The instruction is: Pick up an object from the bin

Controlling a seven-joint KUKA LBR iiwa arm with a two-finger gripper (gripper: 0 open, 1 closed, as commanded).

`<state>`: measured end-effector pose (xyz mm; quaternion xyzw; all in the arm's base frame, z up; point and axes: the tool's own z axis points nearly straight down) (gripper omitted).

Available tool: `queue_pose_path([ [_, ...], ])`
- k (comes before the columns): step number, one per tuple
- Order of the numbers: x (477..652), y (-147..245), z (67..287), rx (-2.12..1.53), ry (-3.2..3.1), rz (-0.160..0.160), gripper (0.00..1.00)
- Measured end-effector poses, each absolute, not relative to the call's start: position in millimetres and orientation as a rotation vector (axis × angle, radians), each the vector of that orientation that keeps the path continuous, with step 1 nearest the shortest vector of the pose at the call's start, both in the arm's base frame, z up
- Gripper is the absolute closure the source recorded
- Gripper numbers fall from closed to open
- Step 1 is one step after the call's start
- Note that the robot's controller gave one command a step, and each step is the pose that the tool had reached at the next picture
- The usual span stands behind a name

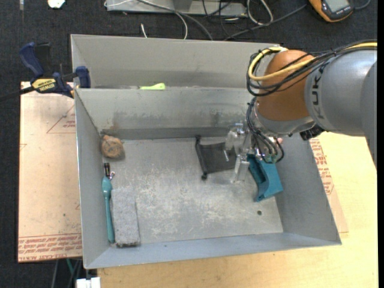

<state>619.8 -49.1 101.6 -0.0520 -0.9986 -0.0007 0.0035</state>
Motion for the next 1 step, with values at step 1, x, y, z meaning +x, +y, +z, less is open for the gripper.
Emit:
queue_pose_path([
  [1,621.0,-71.1,189.3,-0.341,-3.119,-0.004,0.0],
])
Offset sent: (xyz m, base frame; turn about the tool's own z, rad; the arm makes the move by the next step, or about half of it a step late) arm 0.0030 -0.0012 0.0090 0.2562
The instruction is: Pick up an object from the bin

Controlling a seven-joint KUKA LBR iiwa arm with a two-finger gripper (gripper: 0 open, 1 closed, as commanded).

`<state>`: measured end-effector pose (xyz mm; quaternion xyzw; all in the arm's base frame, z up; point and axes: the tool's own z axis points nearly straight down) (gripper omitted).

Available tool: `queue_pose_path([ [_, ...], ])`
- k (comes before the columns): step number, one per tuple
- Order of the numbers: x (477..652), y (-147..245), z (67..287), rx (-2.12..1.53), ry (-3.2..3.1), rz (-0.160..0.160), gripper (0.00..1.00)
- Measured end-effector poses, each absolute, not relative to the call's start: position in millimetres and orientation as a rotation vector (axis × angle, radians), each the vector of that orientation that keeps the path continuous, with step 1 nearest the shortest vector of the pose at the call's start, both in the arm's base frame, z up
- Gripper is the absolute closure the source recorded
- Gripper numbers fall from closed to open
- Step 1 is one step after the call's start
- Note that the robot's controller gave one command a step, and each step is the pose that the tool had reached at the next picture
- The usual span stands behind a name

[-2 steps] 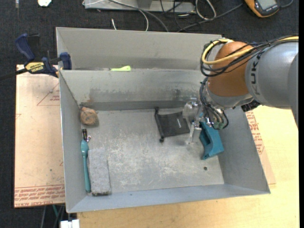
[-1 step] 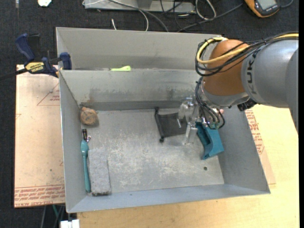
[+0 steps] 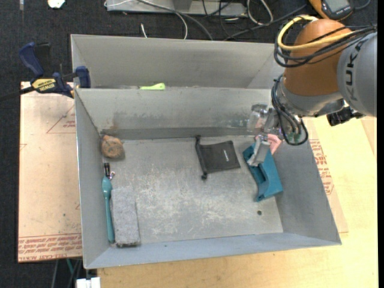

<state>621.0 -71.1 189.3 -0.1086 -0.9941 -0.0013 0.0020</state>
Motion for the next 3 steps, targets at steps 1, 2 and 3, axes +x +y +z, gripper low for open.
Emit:
queue_pose_path([
  [1,624.5,-61.4,144.2,-0.48,-3.11,-0.01,0.0],
  [2,625.3,-46.6,116.8,-0.473,-3.108,-0.005,0.0],
  [3,602.8,-38.1,70.8,-0.549,-3.092,-0.013,1.0],
])
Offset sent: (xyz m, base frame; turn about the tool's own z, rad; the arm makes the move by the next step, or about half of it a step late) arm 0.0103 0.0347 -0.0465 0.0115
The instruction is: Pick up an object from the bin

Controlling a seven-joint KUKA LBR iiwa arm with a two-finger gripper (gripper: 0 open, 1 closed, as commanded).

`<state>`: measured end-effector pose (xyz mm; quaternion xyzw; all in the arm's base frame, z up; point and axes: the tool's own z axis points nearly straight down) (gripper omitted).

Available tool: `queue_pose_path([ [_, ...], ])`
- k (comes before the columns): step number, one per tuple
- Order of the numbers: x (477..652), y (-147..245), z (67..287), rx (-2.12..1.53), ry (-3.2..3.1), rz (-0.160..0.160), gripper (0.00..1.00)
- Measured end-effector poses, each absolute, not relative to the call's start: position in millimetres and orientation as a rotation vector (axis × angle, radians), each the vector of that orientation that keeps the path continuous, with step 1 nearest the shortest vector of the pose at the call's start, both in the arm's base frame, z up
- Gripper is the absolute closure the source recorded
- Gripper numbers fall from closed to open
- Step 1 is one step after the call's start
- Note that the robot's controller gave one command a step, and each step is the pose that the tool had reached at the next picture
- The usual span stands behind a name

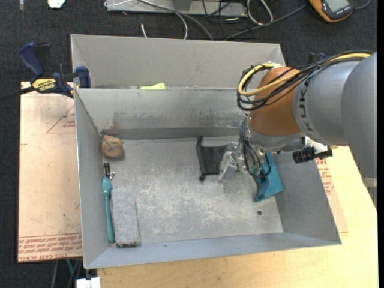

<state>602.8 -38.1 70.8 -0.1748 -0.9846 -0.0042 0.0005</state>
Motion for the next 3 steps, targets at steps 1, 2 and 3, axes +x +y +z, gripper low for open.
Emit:
queue_pose_path([
  [1,602.9,-38.1,70.8,-0.549,-3.092,-0.013,1.0],
  [2,601.6,-33.4,100.0,-0.541,-3.083,-0.011,1.0],
  [3,622.5,-25.7,115.8,-0.617,-3.083,-0.015,1.0],
])
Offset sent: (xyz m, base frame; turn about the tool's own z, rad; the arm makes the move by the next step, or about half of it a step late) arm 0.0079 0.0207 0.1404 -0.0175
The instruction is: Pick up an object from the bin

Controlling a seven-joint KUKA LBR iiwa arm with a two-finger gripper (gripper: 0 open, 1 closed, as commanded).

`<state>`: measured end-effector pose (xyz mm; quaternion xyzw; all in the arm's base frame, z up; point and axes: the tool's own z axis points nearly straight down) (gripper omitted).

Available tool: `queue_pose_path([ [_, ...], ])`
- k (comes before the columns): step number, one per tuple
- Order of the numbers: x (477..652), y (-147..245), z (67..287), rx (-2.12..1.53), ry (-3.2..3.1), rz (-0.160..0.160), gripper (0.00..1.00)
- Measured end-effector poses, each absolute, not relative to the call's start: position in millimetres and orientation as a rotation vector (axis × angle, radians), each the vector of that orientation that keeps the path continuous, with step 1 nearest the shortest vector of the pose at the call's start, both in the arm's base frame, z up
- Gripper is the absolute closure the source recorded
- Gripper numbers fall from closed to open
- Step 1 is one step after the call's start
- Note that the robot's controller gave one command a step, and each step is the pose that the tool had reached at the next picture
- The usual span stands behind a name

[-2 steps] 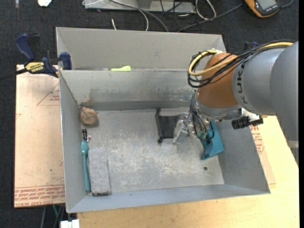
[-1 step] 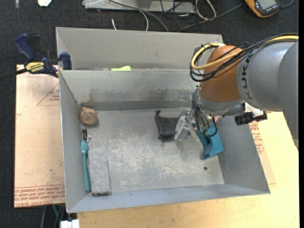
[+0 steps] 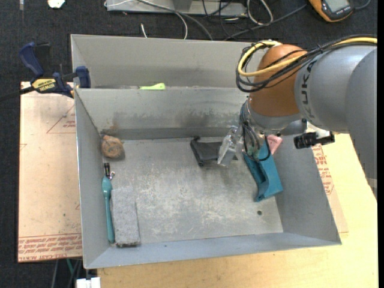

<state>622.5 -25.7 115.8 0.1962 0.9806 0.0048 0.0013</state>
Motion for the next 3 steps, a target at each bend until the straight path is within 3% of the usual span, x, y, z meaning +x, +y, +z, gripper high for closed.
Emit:
queue_pose_path([
  [1,632.5,-27.0,91.5,0.346,3.121,0.013,1.0],
  [2,634.1,-22.8,104.7,0.139,3.136,0.015,1.0],
  [3,625.4,-6.7,161.8,0.506,3.102,0.015,1.0],
])
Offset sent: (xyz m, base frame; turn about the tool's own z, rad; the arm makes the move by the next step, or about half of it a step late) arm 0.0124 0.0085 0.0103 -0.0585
